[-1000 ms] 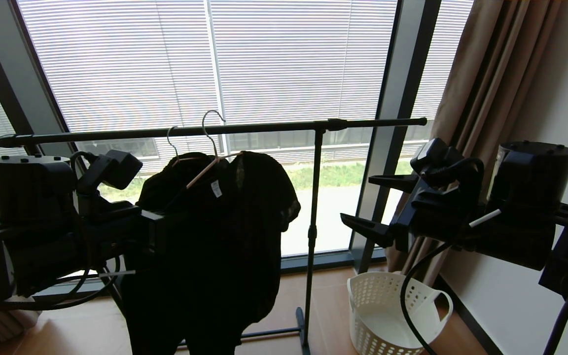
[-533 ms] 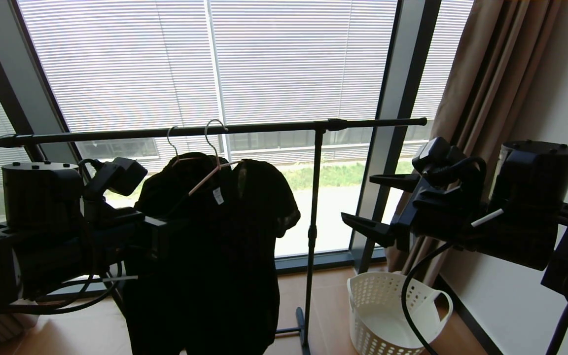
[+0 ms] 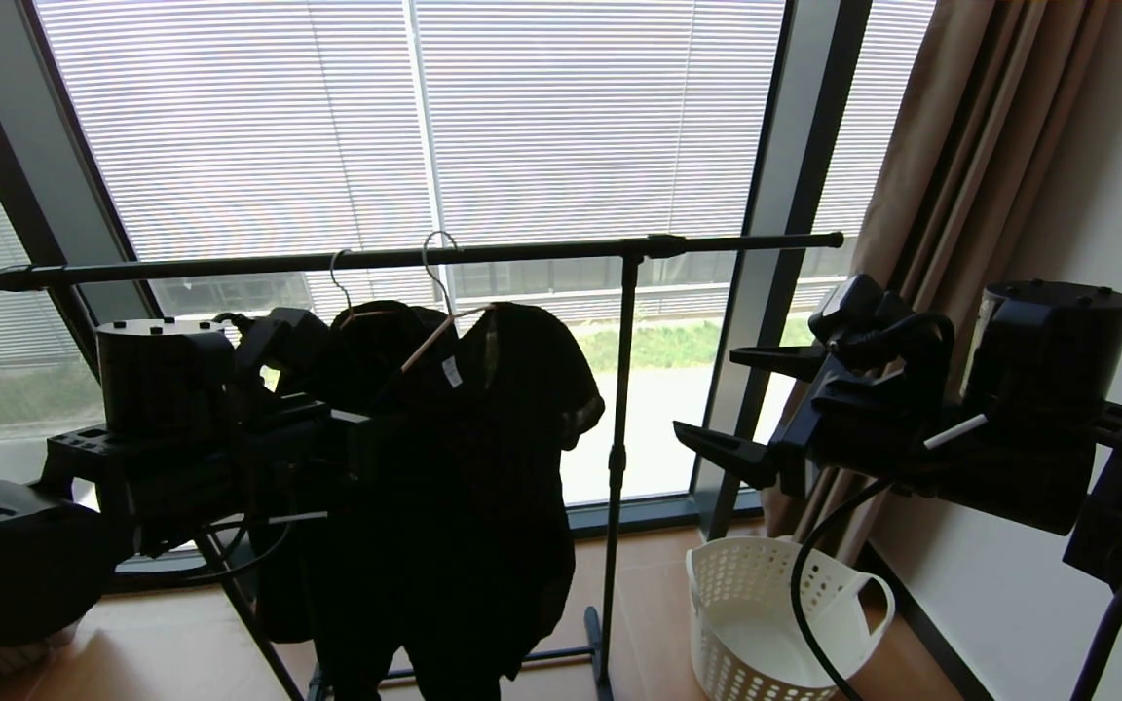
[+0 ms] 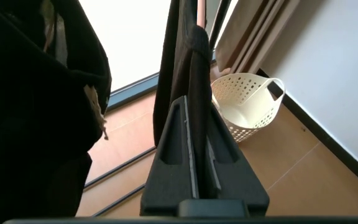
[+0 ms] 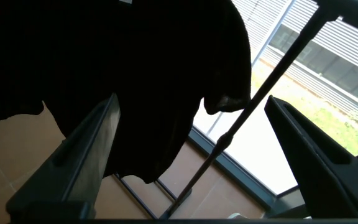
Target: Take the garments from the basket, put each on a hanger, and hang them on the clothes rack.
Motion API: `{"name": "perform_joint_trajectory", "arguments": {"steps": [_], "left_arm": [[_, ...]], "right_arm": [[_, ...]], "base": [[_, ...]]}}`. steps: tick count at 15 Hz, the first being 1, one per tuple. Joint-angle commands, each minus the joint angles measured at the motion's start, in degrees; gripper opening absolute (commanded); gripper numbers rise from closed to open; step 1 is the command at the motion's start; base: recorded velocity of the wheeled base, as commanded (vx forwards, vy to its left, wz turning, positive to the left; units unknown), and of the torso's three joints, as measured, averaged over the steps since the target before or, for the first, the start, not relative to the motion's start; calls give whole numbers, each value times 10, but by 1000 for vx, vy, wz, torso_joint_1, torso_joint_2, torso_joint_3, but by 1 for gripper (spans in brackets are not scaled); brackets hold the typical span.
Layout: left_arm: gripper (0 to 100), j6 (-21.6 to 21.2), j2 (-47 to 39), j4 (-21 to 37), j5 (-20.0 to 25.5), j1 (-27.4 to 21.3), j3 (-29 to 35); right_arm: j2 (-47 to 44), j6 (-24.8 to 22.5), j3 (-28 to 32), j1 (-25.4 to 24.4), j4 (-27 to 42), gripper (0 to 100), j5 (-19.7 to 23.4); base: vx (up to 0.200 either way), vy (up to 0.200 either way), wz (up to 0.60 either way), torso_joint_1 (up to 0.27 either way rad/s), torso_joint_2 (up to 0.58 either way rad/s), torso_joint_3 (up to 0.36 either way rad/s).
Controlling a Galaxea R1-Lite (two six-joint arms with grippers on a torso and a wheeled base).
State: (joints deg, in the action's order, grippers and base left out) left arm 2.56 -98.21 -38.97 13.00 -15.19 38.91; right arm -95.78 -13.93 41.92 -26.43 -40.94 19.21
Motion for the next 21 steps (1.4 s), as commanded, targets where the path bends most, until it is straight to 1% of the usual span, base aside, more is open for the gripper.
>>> {"name": "perform_joint_trajectory", "arguments": {"steps": [1, 2, 3, 4, 5, 6, 10, 14, 21], "left_arm": [[0, 16, -52, -13, -2, -1, 29], [0, 32, -63, -13, -2, -2, 47], [0, 33, -64, -13, -2, -2, 49], [0, 54, -75, -13, -2, -8, 71], [0, 65, -87, -13, -2, -9, 89], [0, 67, -94, -13, -3, -9, 97], [0, 71, -138, -13, -45, -14, 138], [0, 74, -168, -13, -46, -14, 172], [0, 75, -198, -13, -50, -12, 198]], "right_arm": [[-3, 0, 1, 0, 0, 100, 0], [-3, 0, 2, 0, 0, 100, 0], [-4, 0, 2, 0, 0, 100, 0], [-5, 0, 3, 0, 0, 100, 0], [-11, 0, 3, 0, 0, 100, 0], [-11, 0, 3, 0, 0, 100, 0], [-11, 0, 3, 0, 0, 100, 0], [-12, 0, 2, 0, 0, 100, 0], [-12, 0, 0, 0, 0, 100, 0]], "base": [[0, 0, 0, 0, 0, 0], [0, 0, 0, 0, 0, 0], [0, 0, 0, 0, 0, 0], [0, 0, 0, 0, 0, 0], [0, 0, 0, 0, 0, 0], [0, 0, 0, 0, 0, 0], [0, 0, 0, 0, 0, 0], [0, 0, 0, 0, 0, 0], [0, 0, 0, 0, 0, 0]]}}
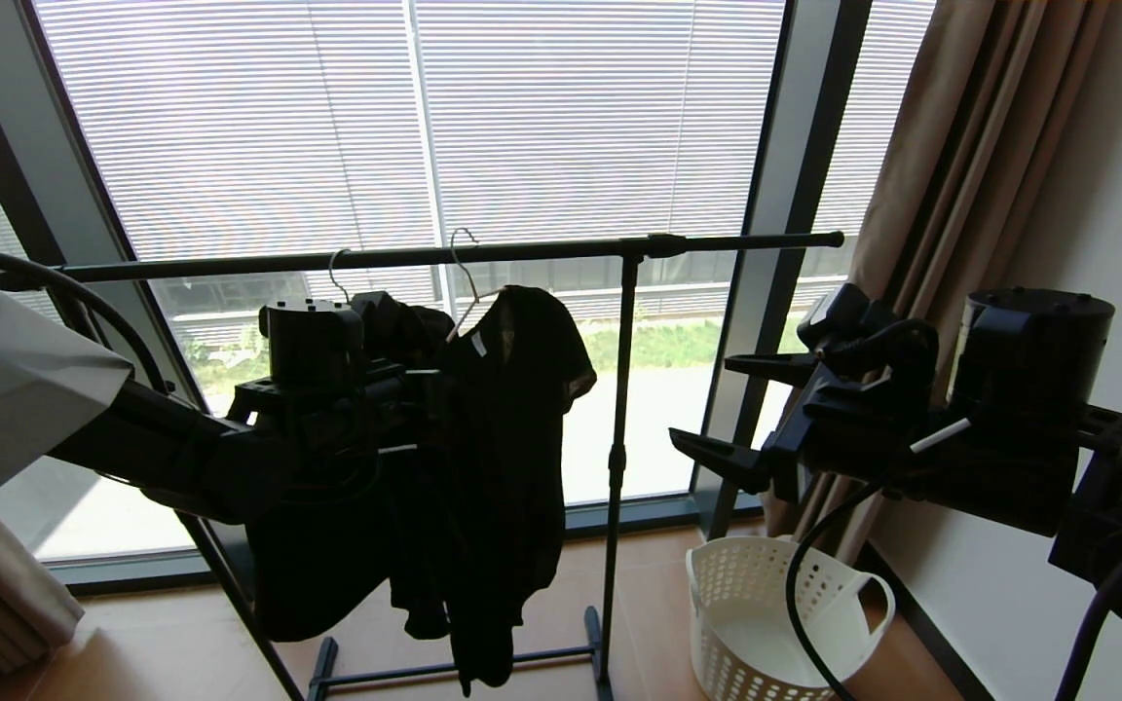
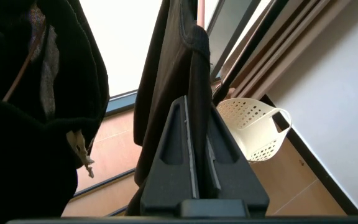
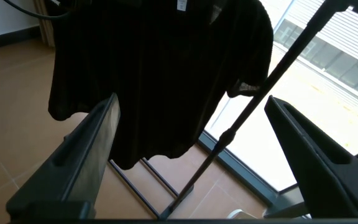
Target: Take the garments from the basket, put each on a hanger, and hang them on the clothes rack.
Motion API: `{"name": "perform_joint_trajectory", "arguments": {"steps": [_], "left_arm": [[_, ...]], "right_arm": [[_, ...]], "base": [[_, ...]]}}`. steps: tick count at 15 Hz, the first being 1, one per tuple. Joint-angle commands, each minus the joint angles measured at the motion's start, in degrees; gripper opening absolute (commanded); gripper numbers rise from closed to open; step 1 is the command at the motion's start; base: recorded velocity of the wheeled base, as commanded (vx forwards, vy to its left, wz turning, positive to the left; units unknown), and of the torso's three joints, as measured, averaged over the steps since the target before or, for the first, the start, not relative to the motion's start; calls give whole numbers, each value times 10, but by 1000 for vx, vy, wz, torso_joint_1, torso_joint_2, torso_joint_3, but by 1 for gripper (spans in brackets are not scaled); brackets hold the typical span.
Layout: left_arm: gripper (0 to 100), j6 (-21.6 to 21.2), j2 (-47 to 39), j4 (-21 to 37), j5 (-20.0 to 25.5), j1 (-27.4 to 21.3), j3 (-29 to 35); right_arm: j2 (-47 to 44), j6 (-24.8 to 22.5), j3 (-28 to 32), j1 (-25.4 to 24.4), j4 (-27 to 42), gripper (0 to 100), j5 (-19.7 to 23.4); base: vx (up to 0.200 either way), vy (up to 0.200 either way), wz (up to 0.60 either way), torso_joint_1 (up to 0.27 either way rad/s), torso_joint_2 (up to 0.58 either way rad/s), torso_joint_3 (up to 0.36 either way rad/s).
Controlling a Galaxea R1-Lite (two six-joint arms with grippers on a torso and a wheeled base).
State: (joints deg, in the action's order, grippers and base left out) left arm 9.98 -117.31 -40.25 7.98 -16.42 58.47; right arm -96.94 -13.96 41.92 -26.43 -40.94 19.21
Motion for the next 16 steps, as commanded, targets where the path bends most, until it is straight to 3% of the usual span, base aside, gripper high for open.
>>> {"name": "perform_joint_trajectory", "arguments": {"steps": [1, 16], "left_arm": [[0, 0, -7, 0, 0, 0, 2], [0, 7, -31, 0, -17, 1, 31]], "right_arm": [[-1, 0, 0, 0, 0, 100, 0], [-1, 0, 0, 0, -1, 100, 0]], "base": [[0, 0, 0, 0, 0, 0], [0, 0, 0, 0, 0, 0]]}}
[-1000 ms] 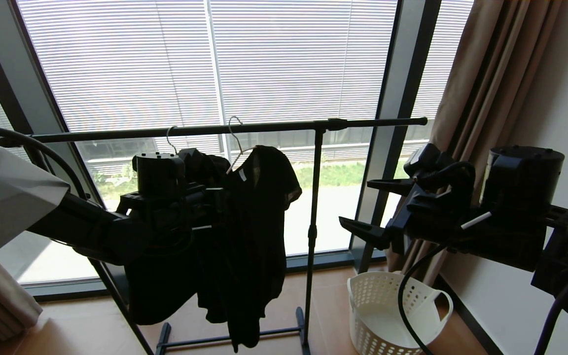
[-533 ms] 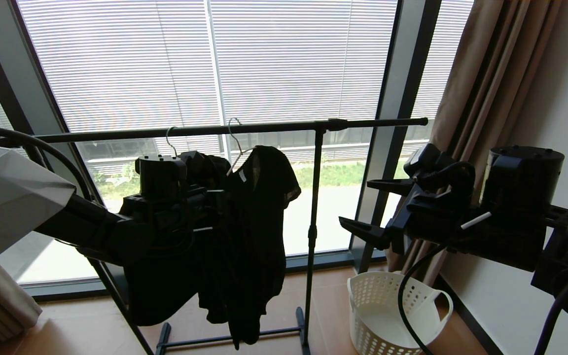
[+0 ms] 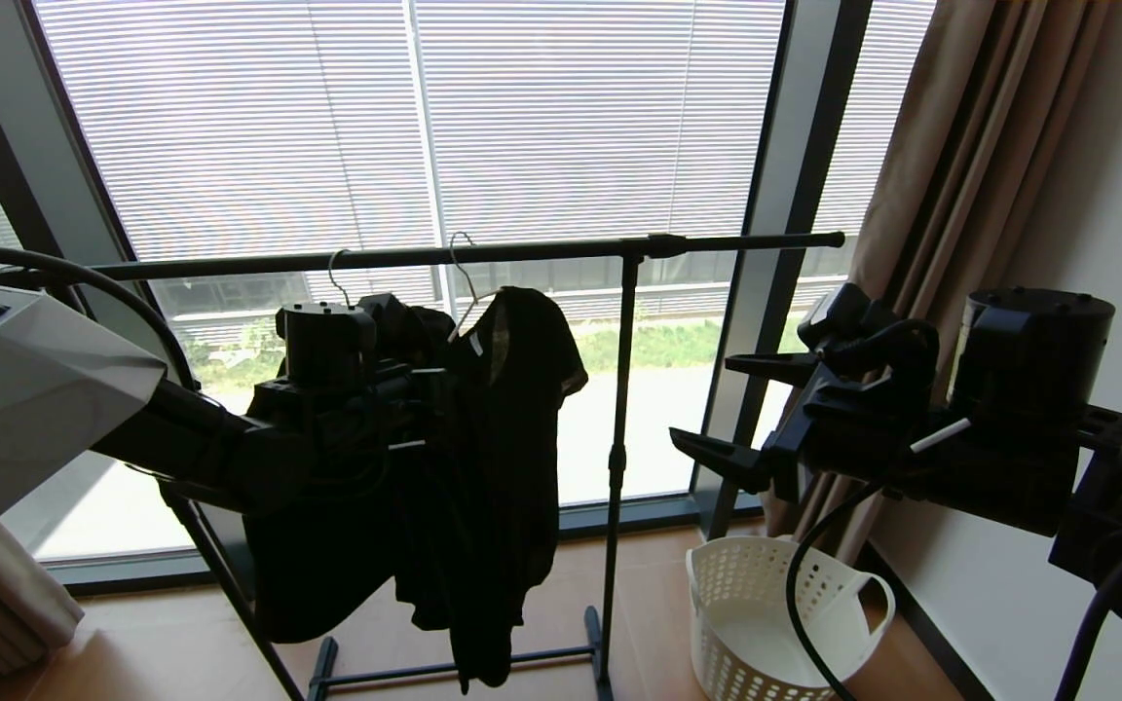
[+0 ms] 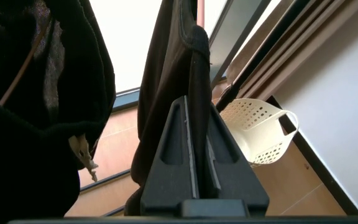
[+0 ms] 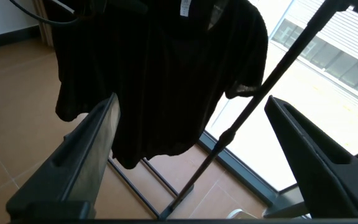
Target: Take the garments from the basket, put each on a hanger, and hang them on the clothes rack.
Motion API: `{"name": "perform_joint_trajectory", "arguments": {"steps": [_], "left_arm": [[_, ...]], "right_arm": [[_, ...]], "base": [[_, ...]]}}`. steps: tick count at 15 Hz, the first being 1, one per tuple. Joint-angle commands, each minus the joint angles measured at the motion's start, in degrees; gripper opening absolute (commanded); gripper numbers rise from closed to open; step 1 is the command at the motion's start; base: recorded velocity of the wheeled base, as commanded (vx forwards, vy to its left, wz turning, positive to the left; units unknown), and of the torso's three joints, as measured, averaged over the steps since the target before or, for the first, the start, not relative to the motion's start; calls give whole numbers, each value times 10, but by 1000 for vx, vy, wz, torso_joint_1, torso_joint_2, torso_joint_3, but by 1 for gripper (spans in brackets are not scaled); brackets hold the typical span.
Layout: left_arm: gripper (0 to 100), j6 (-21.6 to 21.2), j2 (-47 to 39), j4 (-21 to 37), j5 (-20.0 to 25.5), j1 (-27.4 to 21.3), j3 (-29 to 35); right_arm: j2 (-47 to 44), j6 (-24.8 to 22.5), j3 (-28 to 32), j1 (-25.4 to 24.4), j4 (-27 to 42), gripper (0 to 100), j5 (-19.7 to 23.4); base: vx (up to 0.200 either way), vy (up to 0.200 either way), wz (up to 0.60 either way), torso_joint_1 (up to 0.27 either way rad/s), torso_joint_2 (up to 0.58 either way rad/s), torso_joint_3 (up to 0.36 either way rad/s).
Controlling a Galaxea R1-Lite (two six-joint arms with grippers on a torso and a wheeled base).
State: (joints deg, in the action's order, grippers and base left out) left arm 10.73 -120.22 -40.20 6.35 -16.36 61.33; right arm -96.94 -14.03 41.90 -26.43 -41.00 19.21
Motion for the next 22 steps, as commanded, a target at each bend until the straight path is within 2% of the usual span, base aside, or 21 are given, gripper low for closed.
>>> {"name": "perform_joint_trajectory", "arguments": {"steps": [1, 12, 13, 16, 19, 22], "left_arm": [[0, 0, -2, 0, -1, 0, 0], [0, 0, -6, 0, -2, 0, -8], [100, -1, -6, 0, -2, 0, -11], [100, -1, 0, -1, -2, -1, -22], [100, -3, 55, 0, -1, -3, -61], [100, -17, 232, 3, 0, -5, -177]], "right_arm": [[-2, 0, 0, 0, 0, 100, 0], [-2, 0, -1, 0, 0, 100, 0], [-2, 0, -1, 0, 0, 100, 0], [-2, 0, -1, 0, 0, 100, 0], [-2, 0, -1, 0, 0, 100, 0], [-1, -1, -3, 0, 0, 100, 0]], "base": [[0, 0, 0, 0, 0, 0], [0, 0, 0, 0, 0, 0], [0, 0, 0, 0, 0, 0], [0, 0, 0, 0, 0, 0], [0, 0, 0, 0, 0, 0], [0, 0, 0, 0, 0, 0]]}}
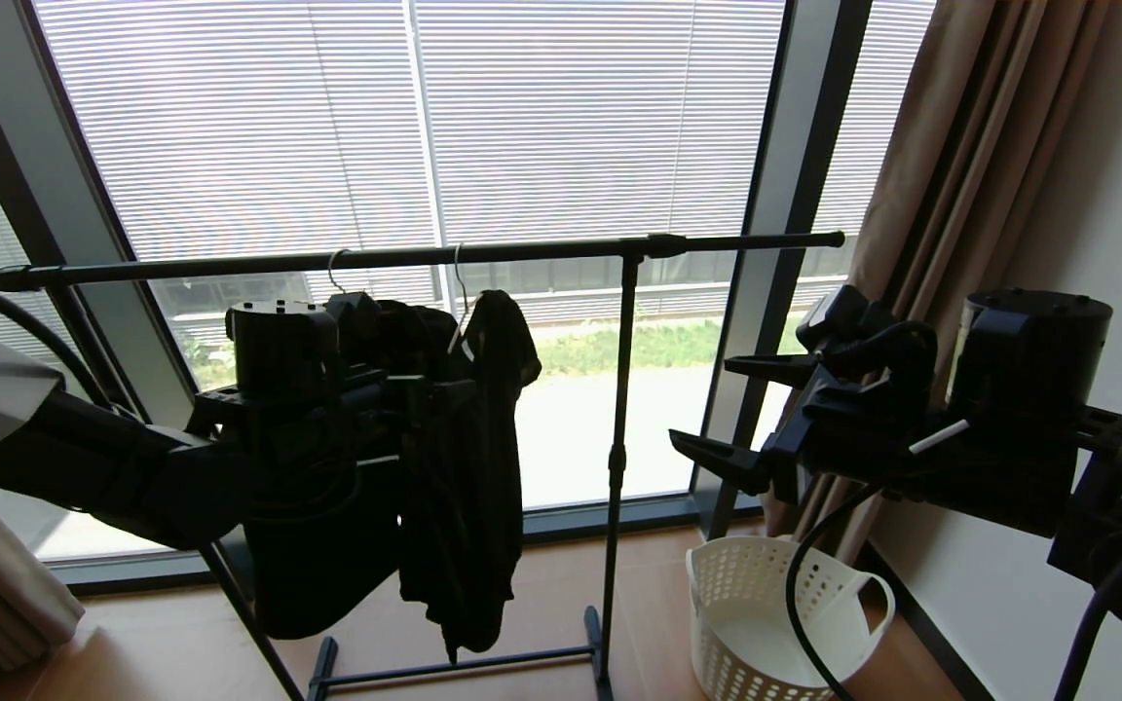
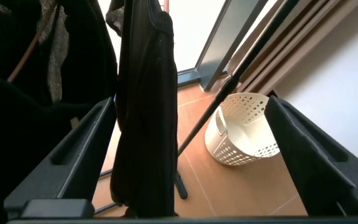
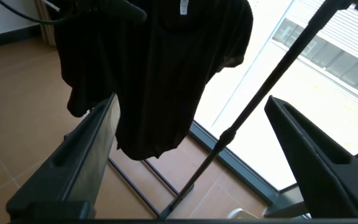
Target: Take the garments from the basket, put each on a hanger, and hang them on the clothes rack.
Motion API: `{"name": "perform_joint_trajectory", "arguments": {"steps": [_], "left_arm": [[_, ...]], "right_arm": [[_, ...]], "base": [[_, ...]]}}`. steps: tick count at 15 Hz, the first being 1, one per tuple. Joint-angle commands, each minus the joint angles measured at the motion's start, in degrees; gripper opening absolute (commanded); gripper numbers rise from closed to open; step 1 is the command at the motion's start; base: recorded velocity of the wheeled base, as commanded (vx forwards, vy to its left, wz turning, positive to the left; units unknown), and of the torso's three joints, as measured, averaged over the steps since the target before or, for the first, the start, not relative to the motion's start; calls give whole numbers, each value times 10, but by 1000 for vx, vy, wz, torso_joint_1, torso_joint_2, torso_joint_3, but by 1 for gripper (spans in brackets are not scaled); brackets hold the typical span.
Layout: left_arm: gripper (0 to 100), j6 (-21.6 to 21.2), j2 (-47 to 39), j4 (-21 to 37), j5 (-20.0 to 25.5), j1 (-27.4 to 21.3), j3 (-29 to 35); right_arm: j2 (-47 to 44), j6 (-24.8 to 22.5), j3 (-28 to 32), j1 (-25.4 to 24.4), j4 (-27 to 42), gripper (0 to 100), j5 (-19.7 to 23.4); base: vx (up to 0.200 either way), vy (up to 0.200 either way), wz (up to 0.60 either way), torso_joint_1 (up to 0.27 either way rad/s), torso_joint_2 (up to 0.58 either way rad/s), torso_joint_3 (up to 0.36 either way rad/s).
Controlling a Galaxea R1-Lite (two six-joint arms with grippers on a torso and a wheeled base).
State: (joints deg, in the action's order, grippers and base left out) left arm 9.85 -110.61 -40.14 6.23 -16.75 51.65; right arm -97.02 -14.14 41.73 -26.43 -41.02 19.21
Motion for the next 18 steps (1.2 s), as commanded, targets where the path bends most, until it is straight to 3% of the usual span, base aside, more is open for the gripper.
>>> {"name": "perform_joint_trajectory", "arguments": {"steps": [1, 3, 4, 5, 7, 9, 10, 12, 14, 15, 17, 18], "left_arm": [[100, -11, 201, 4, 3, 0, -136], [100, -22, 274, 5, 4, 0, -213], [100, -32, 335, 4, 4, 0, -277], [100, -33, 356, 4, 4, 0, -299], [100, -35, 428, 4, 5, 0, -382], [100, -36, 457, 3, 5, -1, -422], [100, -40, 498, 2, 4, -1, -475], [100, -55, 567, 8, 4, -1, -517], [100, -73, 682, 104, 1, 5, -517], [100, -110, 773, 202, 1, 4, -517], [100, -164, 885, 321, -4, 8, -517], [100, -164, 920, 357, -4, 10, -517]], "right_arm": [[3, -2, -6, 0, 0, 100, -1], [12, -3, -12, -2, -1, 100, -16], [63, -1, -47, -1, -7, 100, -59], [88, -2, -69, -1, -6, 100, -66], [213, -4, -174, 16, 17, 100, -86], [294, -4, -217, 16, 74, 100, -141], [385, -1, -247, 15, 159, 100, -190], [488, 4, -286, 16, 253, 100, -226], [612, 15, -332, 21, 336, 100, -258], [698, 16, -348, 60, 408, 100, -264], [795, 16, -359, 145, 490, 100, -262], [823, 17, -371, 171, 498, 100, -262]], "base": [[0, 0, 0, 0, 0, 0], [0, 0, 0, 0, 0, 0], [0, 0, 0, 0, 0, 0], [0, 0, 0, 0, 0, 0], [0, 0, 0, 0, 0, 0], [0, 0, 0, 0, 0, 0], [0, 0, 0, 0, 0, 0], [0, 0, 0, 0, 0, 0], [0, 0, 0, 0, 0, 0], [0, 0, 0, 0, 0, 0], [0, 0, 0, 0, 0, 0], [0, 0, 0, 0, 0, 0]]}}
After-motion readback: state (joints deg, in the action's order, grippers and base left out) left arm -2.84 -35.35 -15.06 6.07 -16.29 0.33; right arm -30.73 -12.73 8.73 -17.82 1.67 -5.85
